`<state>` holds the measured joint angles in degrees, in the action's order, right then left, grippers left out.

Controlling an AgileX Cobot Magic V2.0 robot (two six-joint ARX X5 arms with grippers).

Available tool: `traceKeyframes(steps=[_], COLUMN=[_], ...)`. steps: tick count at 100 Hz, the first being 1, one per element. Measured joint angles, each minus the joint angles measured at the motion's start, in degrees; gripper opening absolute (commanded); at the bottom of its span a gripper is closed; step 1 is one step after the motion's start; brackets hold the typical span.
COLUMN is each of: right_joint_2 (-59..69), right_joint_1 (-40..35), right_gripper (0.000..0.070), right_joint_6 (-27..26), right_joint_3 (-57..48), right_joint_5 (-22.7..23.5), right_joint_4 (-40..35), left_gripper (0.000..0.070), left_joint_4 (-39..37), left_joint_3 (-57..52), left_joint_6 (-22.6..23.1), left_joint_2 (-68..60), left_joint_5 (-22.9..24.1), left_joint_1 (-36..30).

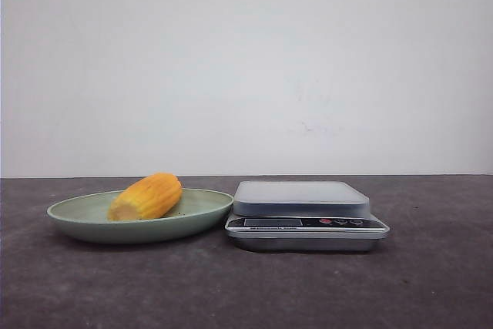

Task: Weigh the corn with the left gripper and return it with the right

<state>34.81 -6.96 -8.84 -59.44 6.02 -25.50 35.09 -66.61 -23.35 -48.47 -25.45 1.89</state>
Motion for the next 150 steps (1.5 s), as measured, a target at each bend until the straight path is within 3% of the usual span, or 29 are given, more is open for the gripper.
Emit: traceKeyframes(steps=[4,6,7,9,16,17,20,23,54,76,97,122,133,135,138,139,140,145,146,150], right_joint_2=[0.61,0.76,0.90,1.14,1.75,1.81,2.10,2.21,1.86,1.99,1.97,1.92,1.60,1.57,1.57,1.57,1.55,1.55,1.55,1.55], right_joint_1=[0.00,0.00,0.00,0.00,0.00,0.00,0.00,0.00,0.00,0.00,0.00,0.00,0.00,0.00,0.00,0.00,0.00,0.00,0.00,0.00], right_gripper=[0.0017,0.0053,0.0081,0.0156,0.0481,0.0518,0.0598,0.0628,0.0628,0.0627,0.0627,0.0627,0.0626,0.0626,0.0626,0.0626,0.0625,0.0625,0.0625,0.0625], right_joint_6=[0.09,0.09,0.09,0.09,0.11,0.11,0.09,0.09,0.09,0.11,0.11,1.14,1.16,1.16,1.16,1.16,1.16,1.16,1.16,1.16], right_joint_3=[-0.31,-0.31,-0.28,-0.28,-0.13,-0.13,-0.13,-0.09,-0.02,-0.02,-0.02,-0.02,-0.02,-0.02,-0.02,-0.02,-0.02,-0.02,-0.02,-0.02], right_joint_5=[0.04,0.17,0.28,0.55,1.99,2.08,2.54,2.82,2.97,2.97,2.80,2.78,2.78,2.78,2.78,2.78,2.78,2.78,2.78,2.78], right_joint_4=[0.00,-0.17,-0.37,-0.79,-1.60,-1.73,-2.14,-2.62,-8.07,-10.27,-12.31,-16.24,-18.97,-19.34,-19.87,-20.06,-20.20,-20.85,-20.94,-21.11], left_gripper=[0.0065,0.0126,0.0189,0.0265,0.0683,0.0700,0.0700,0.0700,0.0700,0.0700,0.0700,0.0700,0.0700,0.0649,0.0509,0.0419,0.0386,0.0033,0.0000,0.0029], left_joint_4=[0.66,0.94,1.05,1.18,1.16,1.18,1.53,2.10,5.25,8.85,4.31,0.09,-0.74,-0.68,-0.59,-0.55,-0.50,-0.11,0.02,0.68], left_joint_3=[-2.29,-3.21,-3.63,-4.31,-5.35,-5.35,-5.35,-5.35,-5.33,-5.33,-5.33,-5.33,-5.33,-5.33,-5.33,-5.33,-5.33,-5.33,-5.33,-5.33], left_joint_6=[0.33,0.42,0.46,0.52,0.61,0.72,0.87,0.96,1.40,1.33,1.33,1.33,1.33,1.33,1.33,1.33,1.33,1.40,1.38,1.38], left_joint_2=[-1.86,-2.60,-2.93,-3.54,-4.94,-5.05,-5.40,-5.75,-10.82,-23.32,-38.51,-52.09,-54.80,-55.19,-55.78,-56.00,-56.19,-56.78,-56.85,-56.92], left_joint_5=[-1.14,-1.77,-2.05,-2.67,-5.35,-5.68,-6.45,-6.62,-6.80,2.29,2.82,3.32,5.92,6.29,6.71,6.71,6.71,7.08,7.10,7.10], left_joint_1=[-0.37,-0.57,-0.68,-0.87,-1.62,-1.73,-1.99,-2.29,-6.38,-14.73,-20.37,-21.31,-21.51,-21.53,-21.55,-21.55,-21.55,-21.57,-21.57,-21.57])
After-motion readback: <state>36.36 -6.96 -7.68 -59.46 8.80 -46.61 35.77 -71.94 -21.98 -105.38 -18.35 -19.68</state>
